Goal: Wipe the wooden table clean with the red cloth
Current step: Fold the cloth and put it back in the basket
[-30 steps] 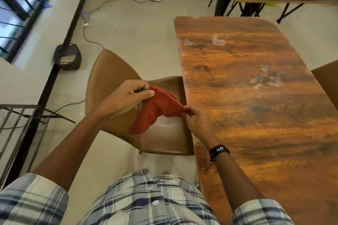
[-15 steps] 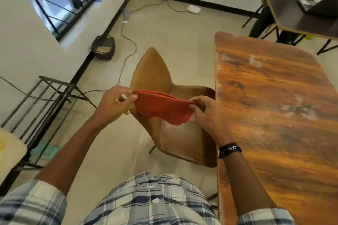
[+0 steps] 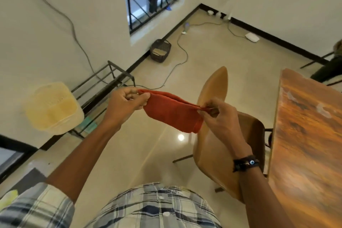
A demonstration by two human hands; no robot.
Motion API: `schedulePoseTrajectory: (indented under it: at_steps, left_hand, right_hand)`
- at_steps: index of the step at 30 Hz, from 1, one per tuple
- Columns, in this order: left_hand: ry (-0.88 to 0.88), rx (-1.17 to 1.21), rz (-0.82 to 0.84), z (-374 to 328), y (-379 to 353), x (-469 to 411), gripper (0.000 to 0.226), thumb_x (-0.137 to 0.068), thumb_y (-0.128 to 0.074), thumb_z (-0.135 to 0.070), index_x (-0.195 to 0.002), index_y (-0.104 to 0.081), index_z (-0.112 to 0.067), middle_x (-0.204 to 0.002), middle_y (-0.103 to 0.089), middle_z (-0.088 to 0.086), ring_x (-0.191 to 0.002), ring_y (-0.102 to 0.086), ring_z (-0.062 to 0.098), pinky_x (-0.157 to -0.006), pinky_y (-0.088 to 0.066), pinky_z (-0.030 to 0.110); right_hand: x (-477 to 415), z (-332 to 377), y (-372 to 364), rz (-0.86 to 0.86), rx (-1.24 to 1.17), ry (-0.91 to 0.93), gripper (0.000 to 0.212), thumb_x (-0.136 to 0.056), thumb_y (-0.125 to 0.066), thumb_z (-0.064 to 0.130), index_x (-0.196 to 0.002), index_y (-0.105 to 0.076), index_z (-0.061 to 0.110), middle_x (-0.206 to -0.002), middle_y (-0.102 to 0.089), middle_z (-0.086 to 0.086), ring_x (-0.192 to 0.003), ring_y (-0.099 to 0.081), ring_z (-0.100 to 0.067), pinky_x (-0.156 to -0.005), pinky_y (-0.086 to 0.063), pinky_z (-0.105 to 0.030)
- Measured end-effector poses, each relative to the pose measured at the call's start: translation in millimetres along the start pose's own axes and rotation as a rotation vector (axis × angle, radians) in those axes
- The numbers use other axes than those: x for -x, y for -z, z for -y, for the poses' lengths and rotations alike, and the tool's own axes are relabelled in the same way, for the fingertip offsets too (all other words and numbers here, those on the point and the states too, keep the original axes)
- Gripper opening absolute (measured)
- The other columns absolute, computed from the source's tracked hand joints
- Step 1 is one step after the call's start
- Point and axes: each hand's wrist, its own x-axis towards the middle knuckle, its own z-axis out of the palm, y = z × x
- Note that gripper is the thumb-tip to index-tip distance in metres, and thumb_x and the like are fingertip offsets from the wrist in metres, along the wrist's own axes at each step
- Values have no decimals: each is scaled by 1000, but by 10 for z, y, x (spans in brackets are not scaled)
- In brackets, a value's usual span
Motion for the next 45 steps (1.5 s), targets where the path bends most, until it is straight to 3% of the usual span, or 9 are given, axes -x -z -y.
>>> schedulePoseTrajectory:
  at_steps: [6, 10, 15, 22, 27, 31, 33, 36, 45]
  left_hand:
    - [56, -25, -232, 153, 744, -13, 23, -81, -82, -21, -100, -74, -11, -76, -75, 5, -77, -76, 22, -79, -63, 44]
    - [86, 26, -368, 210, 1134, 51, 37, -64, -88, -46, -85, -74, -19, -69, -74, 2, -73, -76, 25, -72, -63, 42]
    - [177, -37, -447, 397, 1521, 43, 24, -74, -85, -10, -96, -74, -10, -82, -73, 12, -83, -73, 30, -83, -61, 50]
    - [322, -94, -487, 635, 2051, -145, 30, -64, -92, -11, -84, -72, -22, -78, -73, 3, -76, -70, 17, -70, -59, 27]
    - [474, -132, -540, 806, 2347, -371, 32, -63, -93, -10, -86, -72, -21, -91, -74, 10, -90, -72, 26, -82, -62, 42]
    - [486, -131, -650, 873, 2523, -560, 23, -74, -84, -6, -94, -73, -13, -79, -73, 12, -76, -73, 28, -69, -59, 36]
    - [514, -141, -727, 912, 2599, -663, 15, -81, -78, -7, -94, -72, -11, -78, -73, 15, -69, -73, 26, -63, -58, 33]
    - [513, -142, -829, 986, 2708, -808, 7, -88, -71, -4, -95, -70, -6, -81, -71, 23, -66, -70, 33, -71, -61, 46]
    - [529, -242, -1030, 1421, 3347, -1239, 17, -87, -62, 0, -98, -73, -6, -95, -73, 16, -90, -70, 35, -88, -56, 48]
  right_hand:
    - [-295, 460, -669, 167, 2, 4, 13, -82, -79, 14, -84, -69, 22, -83, -72, 10, -81, -70, -5, -78, -60, -29]
    - [-441, 710, -1064, 232, -12, 101, 17, -75, -83, 8, -82, -69, 14, -86, -71, 3, -83, -70, -12, -80, -60, -29]
    - [-712, 897, -1468, 347, 35, 234, 17, -73, -85, 10, -80, -70, 12, -86, -70, 2, -81, -69, -13, -78, -60, -33]
    - [-1283, 1036, -2168, 510, 102, 281, 15, -74, -85, 17, -78, -70, 21, -85, -68, 8, -79, -67, -9, -77, -60, -33]
    - [-1715, 1151, -2769, 637, 129, 332, 11, -81, -78, 13, -88, -71, 18, -86, -70, 5, -81, -69, -14, -80, -59, -35]
    - [-2036, 1308, -3135, 755, 132, 434, 32, -83, -75, 9, -113, -69, 18, -97, -72, 0, -87, -68, -16, -83, -57, -35]
    - [-2195, 1404, -3337, 787, 142, 518, 23, -84, -71, 8, -106, -75, 18, -97, -71, 1, -89, -65, -16, -83, -55, -34]
    - [-2364, 1568, -3668, 803, 142, 590, 15, -84, -68, 6, -94, -77, 14, -91, -74, -3, -86, -64, -18, -81, -52, -35]
    - [-2584, 1910, -4724, 868, 110, 521, 15, -88, -66, 6, -100, -75, 10, -97, -74, -4, -88, -65, -15, -80, -50, -23]
